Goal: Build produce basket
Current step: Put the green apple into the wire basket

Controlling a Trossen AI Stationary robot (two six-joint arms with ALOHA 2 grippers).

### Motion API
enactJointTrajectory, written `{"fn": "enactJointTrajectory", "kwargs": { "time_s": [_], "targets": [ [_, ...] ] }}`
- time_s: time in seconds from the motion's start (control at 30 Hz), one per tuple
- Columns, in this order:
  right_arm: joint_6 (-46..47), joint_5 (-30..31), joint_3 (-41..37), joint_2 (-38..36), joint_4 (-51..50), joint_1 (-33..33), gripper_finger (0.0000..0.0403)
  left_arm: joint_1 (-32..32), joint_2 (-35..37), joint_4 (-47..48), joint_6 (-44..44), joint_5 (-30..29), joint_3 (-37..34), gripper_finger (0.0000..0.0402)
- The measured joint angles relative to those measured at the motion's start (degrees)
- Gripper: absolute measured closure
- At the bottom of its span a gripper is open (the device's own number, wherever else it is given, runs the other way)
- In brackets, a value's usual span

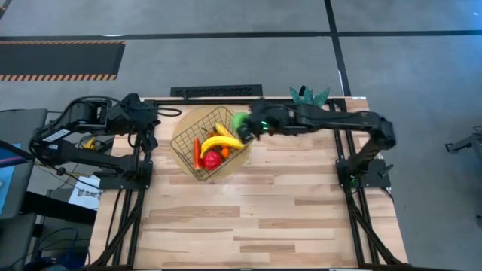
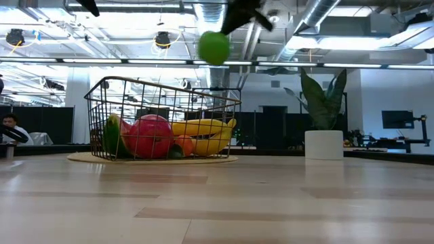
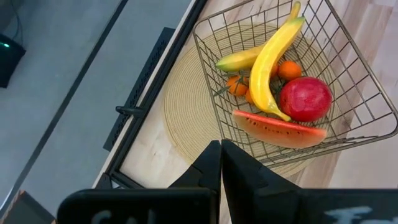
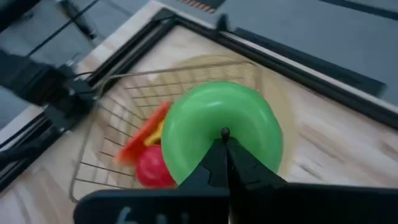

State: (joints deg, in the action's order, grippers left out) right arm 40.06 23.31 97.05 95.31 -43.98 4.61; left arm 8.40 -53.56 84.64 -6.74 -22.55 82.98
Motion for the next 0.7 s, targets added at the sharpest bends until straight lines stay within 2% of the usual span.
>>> {"fn": "enactJointTrajectory", "kwargs": {
  "time_s": [0.2,0.37,0.5,0.7],
  "targets": [
    [-7.0,-8.7,13.7,13.8,-0.4,1.5,0.0403,0.0,0.0,0.0,0.0,0.0,0.0,0.0401],
    [-7.6,-13.5,18.5,23.1,-2.9,1.4,0.0403,0.0,0.0,1.3,0.0,0.1,0.0,0.0401],
    [-7.2,-15.7,18.8,26.4,-6.4,1.0,0.0403,0.0,0.0,2.4,0.0,0.2,0.0,0.0401],
    [-7.3,-16.9,19.0,26.8,-7.4,1.1,0.0402,0.0,0.8,2.5,0.0,0.2,0.0,0.0402]
  ]
}}
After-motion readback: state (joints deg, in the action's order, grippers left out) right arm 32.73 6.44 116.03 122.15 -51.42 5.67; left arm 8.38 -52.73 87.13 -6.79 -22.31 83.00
